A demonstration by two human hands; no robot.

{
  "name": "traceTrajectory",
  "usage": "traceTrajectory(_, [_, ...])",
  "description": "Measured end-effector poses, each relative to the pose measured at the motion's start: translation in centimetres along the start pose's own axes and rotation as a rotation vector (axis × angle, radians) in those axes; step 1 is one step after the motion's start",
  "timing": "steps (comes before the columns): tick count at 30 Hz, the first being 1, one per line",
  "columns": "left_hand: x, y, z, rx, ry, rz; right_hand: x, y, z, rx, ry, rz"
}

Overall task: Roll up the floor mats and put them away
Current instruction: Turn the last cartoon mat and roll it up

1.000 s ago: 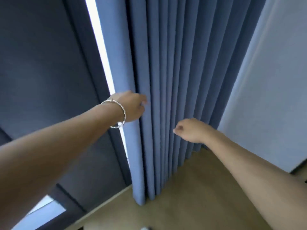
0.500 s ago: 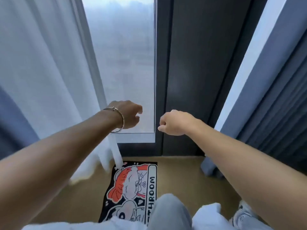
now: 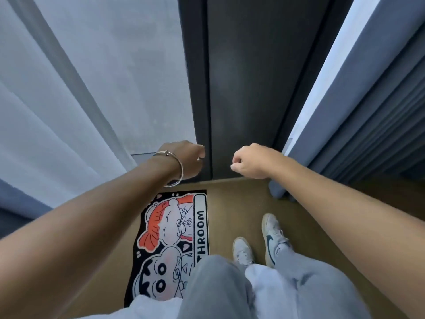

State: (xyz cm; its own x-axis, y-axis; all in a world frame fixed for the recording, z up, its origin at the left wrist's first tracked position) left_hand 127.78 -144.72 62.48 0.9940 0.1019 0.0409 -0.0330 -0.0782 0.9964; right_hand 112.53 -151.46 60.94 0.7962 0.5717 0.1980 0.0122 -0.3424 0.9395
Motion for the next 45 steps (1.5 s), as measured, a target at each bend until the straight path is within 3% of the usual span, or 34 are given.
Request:
traceTrajectory(11, [-14.3, -19.0, 18.3, 0.445, -0.138, 0.067, -22.0, -14.3, 10.1, 0.215, -0.156, 0.274])
traceTrajectory(18, [-18.8, -25.1, 28.3, 0.449, -0.065, 0.005, -29.1, -17.8, 18.7, 0.206, -0.103, 0.222])
traceTrajectory(27, [-9.1, -28.3, 26.0, 0.529, 0.251, -0.069, -21.3, -18.6, 26.8, 0.313, 0.205, 0.157])
traceTrajectory(35, [0.6, -29.6, 17.8, 0.632, 0.579, -0.139, -11.5, -22.7, 29.0, 0.496, 0.436, 0.065])
traceTrajectory(40, [3.5, -32.4, 11.9, 0.695, 0.888, -0.441, -5.5, -25.4, 28.8, 0.617, 0.598, -0.100])
traceTrajectory(45, [5.2, -40.1, 5.4, 0.771, 1.061, -0.617, -0.5, -33.6, 29.5, 0.770, 0.737, -0.238])
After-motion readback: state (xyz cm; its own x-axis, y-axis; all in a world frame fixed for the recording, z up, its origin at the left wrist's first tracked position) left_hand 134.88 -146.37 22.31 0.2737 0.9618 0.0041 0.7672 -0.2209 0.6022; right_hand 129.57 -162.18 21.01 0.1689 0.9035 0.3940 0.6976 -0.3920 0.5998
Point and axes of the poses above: each hand's wrist, its own z-axis towards the middle knuckle, its own y-axis out of the back of the hand, x = y × z, the point moved 3 cm from there along z, towards the middle knuckle, and after that the axes turned 5 degrees about -x, right-handed, at the moved point
